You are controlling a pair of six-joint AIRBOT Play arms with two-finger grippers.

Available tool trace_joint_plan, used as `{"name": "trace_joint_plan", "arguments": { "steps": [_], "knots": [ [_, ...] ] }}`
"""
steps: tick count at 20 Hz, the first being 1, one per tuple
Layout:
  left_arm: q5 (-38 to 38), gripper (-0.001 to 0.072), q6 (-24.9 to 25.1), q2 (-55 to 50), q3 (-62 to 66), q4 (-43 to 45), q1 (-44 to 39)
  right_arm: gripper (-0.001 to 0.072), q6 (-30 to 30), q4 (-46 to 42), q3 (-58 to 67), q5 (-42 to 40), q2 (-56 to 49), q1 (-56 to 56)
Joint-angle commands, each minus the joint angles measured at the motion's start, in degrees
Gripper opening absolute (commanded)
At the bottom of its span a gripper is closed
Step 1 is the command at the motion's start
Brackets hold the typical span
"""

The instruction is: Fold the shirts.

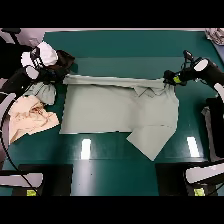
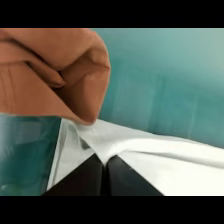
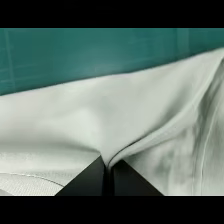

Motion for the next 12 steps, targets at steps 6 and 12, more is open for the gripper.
{"name": "trace_joint_plan", "arguments": {
  "steps": [6,12],
  "knots": [
    [-4.5,0.0031,4.7,-0.6,-0.2,0.5,0.1,0.0027,-1.3,-10.9,8.1,8.2,-1.7,-0.3],
    [-6.0,0.0422,5.0,-0.9,-0.4,0.5,0.1,0.0032,-1.3,-10.2,1.8,7.3,-1.9,-1.5]
  ]
}}
